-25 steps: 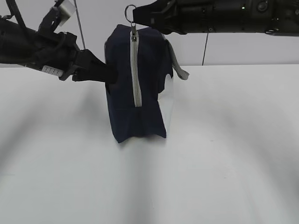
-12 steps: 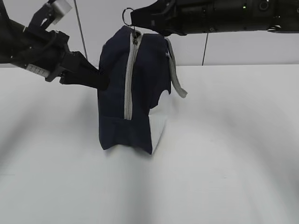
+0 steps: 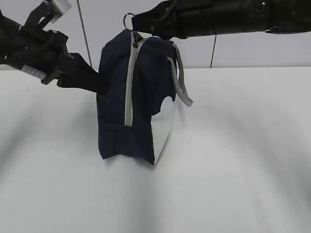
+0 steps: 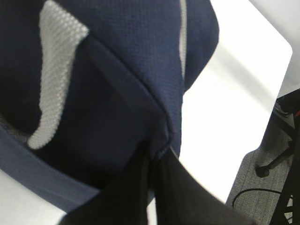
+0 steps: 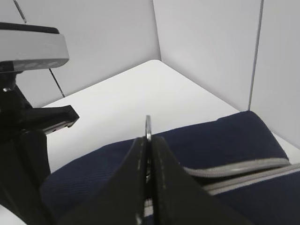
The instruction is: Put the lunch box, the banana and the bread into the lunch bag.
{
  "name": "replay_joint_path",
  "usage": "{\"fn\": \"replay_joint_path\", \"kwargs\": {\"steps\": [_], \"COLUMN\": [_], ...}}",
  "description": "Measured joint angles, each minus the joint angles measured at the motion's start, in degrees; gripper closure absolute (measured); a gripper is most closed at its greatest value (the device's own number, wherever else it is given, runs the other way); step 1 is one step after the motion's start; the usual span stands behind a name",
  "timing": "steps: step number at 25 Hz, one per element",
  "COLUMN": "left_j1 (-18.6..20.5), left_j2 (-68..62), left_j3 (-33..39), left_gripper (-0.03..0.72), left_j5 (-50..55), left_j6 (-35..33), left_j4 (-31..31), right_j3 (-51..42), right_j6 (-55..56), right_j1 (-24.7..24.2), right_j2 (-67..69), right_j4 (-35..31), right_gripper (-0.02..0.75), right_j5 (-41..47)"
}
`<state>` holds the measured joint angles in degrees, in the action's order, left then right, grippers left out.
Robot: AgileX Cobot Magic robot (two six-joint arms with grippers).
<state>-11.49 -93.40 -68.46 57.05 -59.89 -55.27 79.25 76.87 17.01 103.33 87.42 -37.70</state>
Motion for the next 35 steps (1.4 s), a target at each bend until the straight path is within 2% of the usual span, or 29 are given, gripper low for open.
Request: {"fn": "replay_joint_path", "kwargs": {"steps": [12,24,35], "left_j1": [0.0,0.0,1.26], "left_j2": [-0.43,-0.62,-0.62], "left_j3": [0.0,0.0,0.0], "left_gripper": [0.685,0.685,0.685], "left_j5": [-2.45,-2.69,-2.56], "left_j6": [2.56,2.59,2.63], "left_j4": [2.0,2.35,2.77], "right_j3": [7.97,14.61,26.69], "right_j6": [3.63,7.82,15.3], "right_j1": [0.0,-0.11,-3.93], "right_j2": [3.46,9.18,17.35], "right_j4": [3.09,6.15,9.1], "right_gripper": [0.754,0.754,0.754], "right_j5": [-3.41,-3.25,-11.92]}}
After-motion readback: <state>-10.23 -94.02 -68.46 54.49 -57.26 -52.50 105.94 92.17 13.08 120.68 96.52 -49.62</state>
